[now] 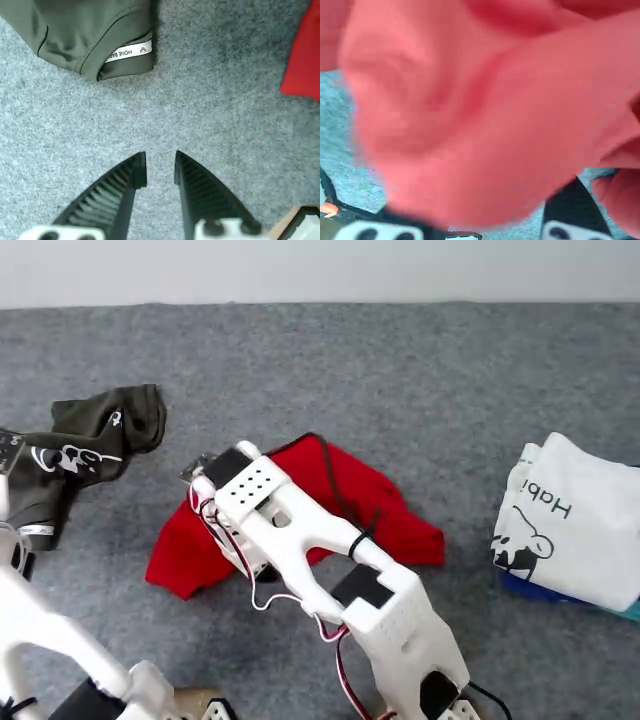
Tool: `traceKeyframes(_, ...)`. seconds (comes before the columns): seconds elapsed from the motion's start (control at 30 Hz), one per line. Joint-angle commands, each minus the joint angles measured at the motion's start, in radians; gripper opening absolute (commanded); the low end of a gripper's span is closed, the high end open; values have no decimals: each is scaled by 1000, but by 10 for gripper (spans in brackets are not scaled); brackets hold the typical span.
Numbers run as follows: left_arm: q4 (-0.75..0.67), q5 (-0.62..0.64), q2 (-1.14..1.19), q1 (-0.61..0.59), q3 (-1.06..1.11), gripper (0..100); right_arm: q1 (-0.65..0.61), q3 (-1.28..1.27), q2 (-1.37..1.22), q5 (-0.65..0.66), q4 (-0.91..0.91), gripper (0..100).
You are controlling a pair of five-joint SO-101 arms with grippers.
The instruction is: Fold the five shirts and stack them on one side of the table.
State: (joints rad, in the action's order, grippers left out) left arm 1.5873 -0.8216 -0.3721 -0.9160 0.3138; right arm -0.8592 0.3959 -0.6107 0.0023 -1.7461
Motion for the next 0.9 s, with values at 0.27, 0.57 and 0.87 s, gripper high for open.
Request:
traceKeyframes(0.27,-12,-2,-28,3,-36,104,130,58,27,120,-19,53)
traceKeyframes(0.57,-12,-2,-29,8,-42,104,183,69,137,218,-51,11)
traceKeyframes(0.87,118,-2,-29,103,-93,104,220,-275,524,315,-51,10)
